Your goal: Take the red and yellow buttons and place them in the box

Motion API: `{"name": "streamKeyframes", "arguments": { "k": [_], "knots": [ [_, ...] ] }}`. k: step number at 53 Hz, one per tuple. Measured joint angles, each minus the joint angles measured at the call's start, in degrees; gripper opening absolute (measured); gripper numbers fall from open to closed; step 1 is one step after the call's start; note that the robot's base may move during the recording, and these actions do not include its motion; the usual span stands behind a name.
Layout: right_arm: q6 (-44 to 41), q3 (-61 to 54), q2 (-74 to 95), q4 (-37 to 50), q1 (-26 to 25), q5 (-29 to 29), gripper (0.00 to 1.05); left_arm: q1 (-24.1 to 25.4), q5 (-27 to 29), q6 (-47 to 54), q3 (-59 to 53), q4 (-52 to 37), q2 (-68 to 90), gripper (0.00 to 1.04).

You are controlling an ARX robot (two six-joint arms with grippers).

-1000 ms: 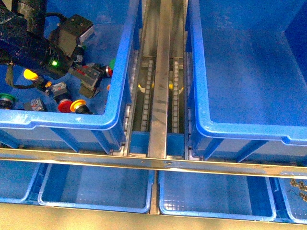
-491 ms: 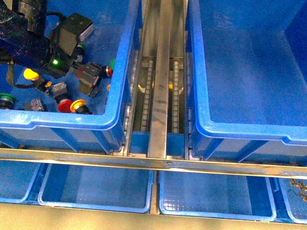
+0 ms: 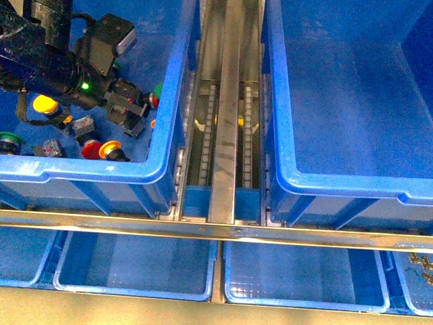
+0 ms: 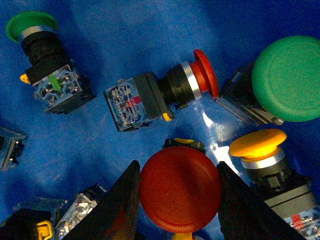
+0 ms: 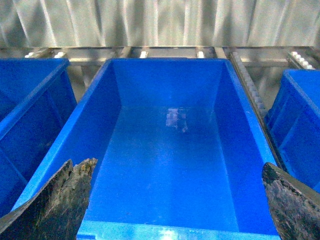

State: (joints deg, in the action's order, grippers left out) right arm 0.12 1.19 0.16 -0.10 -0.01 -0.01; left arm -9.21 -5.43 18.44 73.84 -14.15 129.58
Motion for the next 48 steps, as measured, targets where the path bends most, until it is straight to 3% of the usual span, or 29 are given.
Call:
{"name": "streamKeyframes", "arguments": {
  "k": [14, 29, 37, 48],
  "knots": [
    [0.0, 0.0, 0.0, 0.0, 0.0, 0.0, 0.99, 3.6, -5.7, -11.8, -11.8, -2.5, -15.5, 0.35],
    [0.0, 0.0, 0.0, 0.0, 0.0, 0.0, 0.99, 13.7, -13.7, -20.5, -28.0, 1.2, -34.2, 0.35],
    [0.0, 0.0, 0.0, 0.0, 0.0, 0.0, 0.99, 12.6, -17.1, -24.9, -30.2, 3.6, -42.9, 0.35],
    [0.0, 0.0, 0.0, 0.0, 0.0, 0.0, 0.99, 5.5, -17.9, -33.1, -31.5, 5.6, -50.0, 0.35]
  ]
}}
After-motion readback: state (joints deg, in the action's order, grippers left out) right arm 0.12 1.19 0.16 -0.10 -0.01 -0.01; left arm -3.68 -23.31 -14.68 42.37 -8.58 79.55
